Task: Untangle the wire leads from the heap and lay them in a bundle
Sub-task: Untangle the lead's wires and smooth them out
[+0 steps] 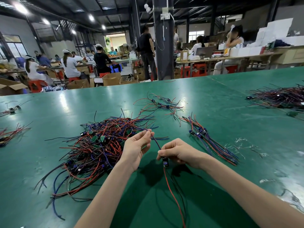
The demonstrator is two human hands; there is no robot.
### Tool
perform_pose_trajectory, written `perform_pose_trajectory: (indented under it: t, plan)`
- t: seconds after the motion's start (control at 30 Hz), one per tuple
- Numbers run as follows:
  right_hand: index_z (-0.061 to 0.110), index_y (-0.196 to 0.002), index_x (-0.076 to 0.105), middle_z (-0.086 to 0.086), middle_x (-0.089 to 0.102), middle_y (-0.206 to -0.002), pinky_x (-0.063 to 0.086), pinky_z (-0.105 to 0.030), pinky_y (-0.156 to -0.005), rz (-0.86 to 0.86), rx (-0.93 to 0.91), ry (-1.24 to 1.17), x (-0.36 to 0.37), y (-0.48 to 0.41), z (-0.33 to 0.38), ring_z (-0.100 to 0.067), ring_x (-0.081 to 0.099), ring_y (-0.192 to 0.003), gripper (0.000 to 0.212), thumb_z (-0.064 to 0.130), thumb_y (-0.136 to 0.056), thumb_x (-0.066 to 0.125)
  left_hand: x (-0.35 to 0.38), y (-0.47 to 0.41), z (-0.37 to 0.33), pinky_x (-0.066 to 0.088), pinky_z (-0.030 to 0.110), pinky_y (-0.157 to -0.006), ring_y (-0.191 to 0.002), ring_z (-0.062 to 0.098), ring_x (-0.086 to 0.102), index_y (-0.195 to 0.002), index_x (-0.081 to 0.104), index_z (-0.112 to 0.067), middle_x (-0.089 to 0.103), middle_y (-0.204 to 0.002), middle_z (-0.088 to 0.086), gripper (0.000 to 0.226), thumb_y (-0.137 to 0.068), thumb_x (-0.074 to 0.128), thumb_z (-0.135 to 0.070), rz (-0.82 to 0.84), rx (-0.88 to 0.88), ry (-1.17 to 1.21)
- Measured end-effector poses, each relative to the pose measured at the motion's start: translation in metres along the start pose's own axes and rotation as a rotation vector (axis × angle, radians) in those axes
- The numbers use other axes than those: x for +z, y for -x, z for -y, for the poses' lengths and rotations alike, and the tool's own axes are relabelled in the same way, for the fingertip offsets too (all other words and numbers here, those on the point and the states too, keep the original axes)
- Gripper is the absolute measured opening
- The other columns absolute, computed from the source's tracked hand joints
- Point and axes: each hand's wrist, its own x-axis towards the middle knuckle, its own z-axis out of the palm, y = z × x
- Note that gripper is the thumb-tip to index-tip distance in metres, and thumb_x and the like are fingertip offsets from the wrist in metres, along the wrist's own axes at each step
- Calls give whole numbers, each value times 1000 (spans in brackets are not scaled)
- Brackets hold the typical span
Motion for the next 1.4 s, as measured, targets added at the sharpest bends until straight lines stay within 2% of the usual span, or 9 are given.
perform_pose_trajectory:
  t: [0.1, 0.2, 0.33, 0.47, 0.7, 0.93, 1.07, 1.23, 1.4]
  plan:
    - [10, -74, 69, 5, 55, -49, 19, -13, -34, -177, -54, -3, -3, -2, 2, -2, 29, -32, 20, 12, -91, 60, 4, 2, 3, 50, 17, -66, -75, 5, 58, -106, 63, -11, 66, -97, 0, 23, -83, 64, -15, 35, 12, -154]
    - [-1, -82, 69, -9, 48, -54, 15, -15, -33, -328, -76, -74, -10, -4, 3, -5, 27, -31, 21, 14, -92, 59, 10, 8, 9, 52, 20, -68, -74, 9, 59, -106, 63, -4, 66, -95, 6, 19, -88, 61, -10, 158, -41, -271]
    - [1, -83, 71, 0, 56, -51, 15, -15, -33, -430, -104, -156, -13, -6, 2, -5, 26, -30, 19, 14, -92, 59, 15, 16, 17, 56, 24, -63, -68, 14, 69, -91, 67, -5, 73, -79, 6, 13, -92, 56, -11, 275, -110, -378]
    - [2, -84, 71, 5, 55, -45, 17, -15, -33, -471, -99, -165, -13, -7, 0, -5, 27, -30, 20, 17, -92, 60, 16, 19, 16, 56, 25, -61, -63, 14, 67, -92, 68, -1, 72, -75, 8, 12, -90, 58, -6, 294, -130, -304]
    - [2, -85, 70, 9, 50, -37, 18, -15, -31, -439, -41, -145, -8, -8, 0, -4, 27, -27, 29, 26, -95, 55, 16, 20, 16, 57, 24, -65, -63, 13, 65, -88, 70, 0, 70, -75, 10, 9, -84, 65, -6, 298, -171, -305]
    - [7, -89, 66, -5, 68, -78, 18, -14, -29, -319, 72, -119, -4, -7, 4, -4, 33, -29, 33, 37, -94, 53, 13, 13, 7, 48, 17, -57, -57, 4, 63, -84, 70, -9, 72, -72, 0, 8, -87, 63, -9, 69, -12, -206]
    - [13, -72, 62, -5, 69, -74, 17, -13, -29, -213, 83, -110, 2, -4, 5, -3, 31, -31, 25, 30, -91, 60, 12, 12, 8, 39, 22, -63, -58, -2, 57, -86, 70, -15, 68, -65, -11, 4, -86, 66, -15, -6, 42, -296]
    - [8, -72, 60, -7, 67, -70, 18, -12, -30, -163, 32, -198, 3, -3, 4, -2, 29, -30, 20, 15, -90, 61, 10, 11, 8, 37, 26, -67, -72, 7, 60, -86, 69, -16, 74, -78, -5, 4, -87, 65, -16, -5, 74, -314]
    - [5, -70, 59, 9, 56, -43, 17, -11, -30, -132, 18, -193, 3, -1, 6, 0, 26, -27, 20, 9, -90, 61, 10, 10, 10, 38, 26, -68, -70, 9, 61, -82, 70, -15, 74, -77, -1, 5, -85, 67, -14, -14, 81, -282]
